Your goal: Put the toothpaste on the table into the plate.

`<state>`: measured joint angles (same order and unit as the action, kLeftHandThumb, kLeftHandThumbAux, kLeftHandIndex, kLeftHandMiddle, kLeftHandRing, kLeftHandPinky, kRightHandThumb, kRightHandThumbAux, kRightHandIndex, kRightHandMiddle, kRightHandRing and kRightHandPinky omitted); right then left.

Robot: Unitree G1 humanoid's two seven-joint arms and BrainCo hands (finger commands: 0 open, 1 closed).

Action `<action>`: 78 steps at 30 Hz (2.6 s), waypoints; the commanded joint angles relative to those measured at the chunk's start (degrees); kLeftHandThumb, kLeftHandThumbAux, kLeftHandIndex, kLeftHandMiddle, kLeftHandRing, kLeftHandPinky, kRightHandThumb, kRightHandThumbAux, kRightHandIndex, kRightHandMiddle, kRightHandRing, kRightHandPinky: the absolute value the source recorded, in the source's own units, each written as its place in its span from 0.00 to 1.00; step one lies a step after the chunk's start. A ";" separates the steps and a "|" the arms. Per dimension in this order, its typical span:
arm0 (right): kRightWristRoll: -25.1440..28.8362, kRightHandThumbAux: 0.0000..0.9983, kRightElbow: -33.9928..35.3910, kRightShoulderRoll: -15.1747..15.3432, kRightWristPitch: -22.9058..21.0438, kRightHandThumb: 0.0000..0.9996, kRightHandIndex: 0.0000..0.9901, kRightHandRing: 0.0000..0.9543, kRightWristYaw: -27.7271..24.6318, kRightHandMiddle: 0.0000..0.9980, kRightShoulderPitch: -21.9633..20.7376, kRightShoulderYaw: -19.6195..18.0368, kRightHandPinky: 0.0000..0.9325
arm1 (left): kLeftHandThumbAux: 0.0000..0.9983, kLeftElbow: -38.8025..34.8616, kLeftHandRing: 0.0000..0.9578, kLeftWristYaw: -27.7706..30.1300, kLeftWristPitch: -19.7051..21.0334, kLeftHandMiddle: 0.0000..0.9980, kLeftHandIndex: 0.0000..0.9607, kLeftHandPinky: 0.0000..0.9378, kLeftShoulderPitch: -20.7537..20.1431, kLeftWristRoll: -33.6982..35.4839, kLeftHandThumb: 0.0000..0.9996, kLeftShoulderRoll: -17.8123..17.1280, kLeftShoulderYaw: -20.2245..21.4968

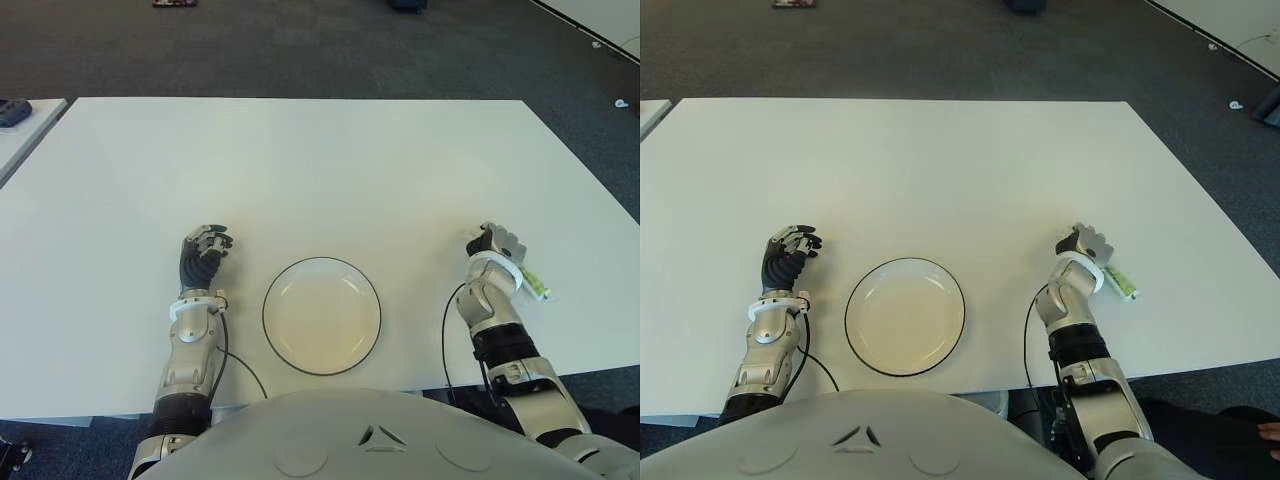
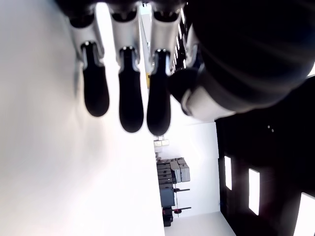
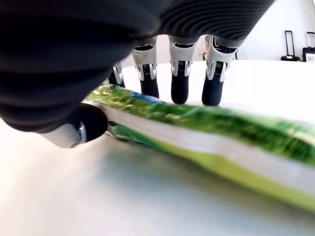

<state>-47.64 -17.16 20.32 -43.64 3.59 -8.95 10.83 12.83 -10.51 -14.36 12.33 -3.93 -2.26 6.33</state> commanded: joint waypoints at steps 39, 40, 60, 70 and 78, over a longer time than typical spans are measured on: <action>7.16 0.71 7.43 -3.81 8.26 0.71 0.44 0.83 8.59 0.79 7.91 -3.19 0.87 | 0.72 0.89 0.54 0.75 0.50 0.53 0.45 0.53 -0.71 0.80 0.70 -0.47 0.21; 7.20 0.71 7.98 -3.75 9.00 0.71 0.44 0.83 9.22 0.79 8.24 -3.31 0.87 | 0.72 0.93 0.54 0.74 0.45 0.53 0.45 0.53 -0.72 0.82 0.70 -0.46 0.23; 10.60 0.71 24.55 -6.30 21.95 0.71 0.45 0.83 16.56 0.79 15.51 -7.77 0.87 | 0.72 2.31 0.55 0.70 -0.69 0.54 0.45 0.54 -1.50 0.77 0.70 -0.62 0.05; 13.57 0.72 28.29 -7.74 30.11 0.71 0.45 0.84 17.70 0.80 17.34 -8.86 0.88 | 0.72 1.19 0.55 0.38 0.83 0.54 0.45 0.55 -1.44 0.43 0.70 -0.29 -0.26; 15.25 0.72 32.97 -8.40 35.07 0.71 0.44 0.86 15.14 0.82 18.29 -7.38 0.90 | 0.72 1.38 0.55 0.37 0.78 0.54 0.45 0.54 -1.51 0.28 0.70 -0.37 -0.40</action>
<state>-33.45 13.63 12.16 -11.32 20.12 9.23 2.65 13.98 -10.46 -14.41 11.24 -3.37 -2.80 6.11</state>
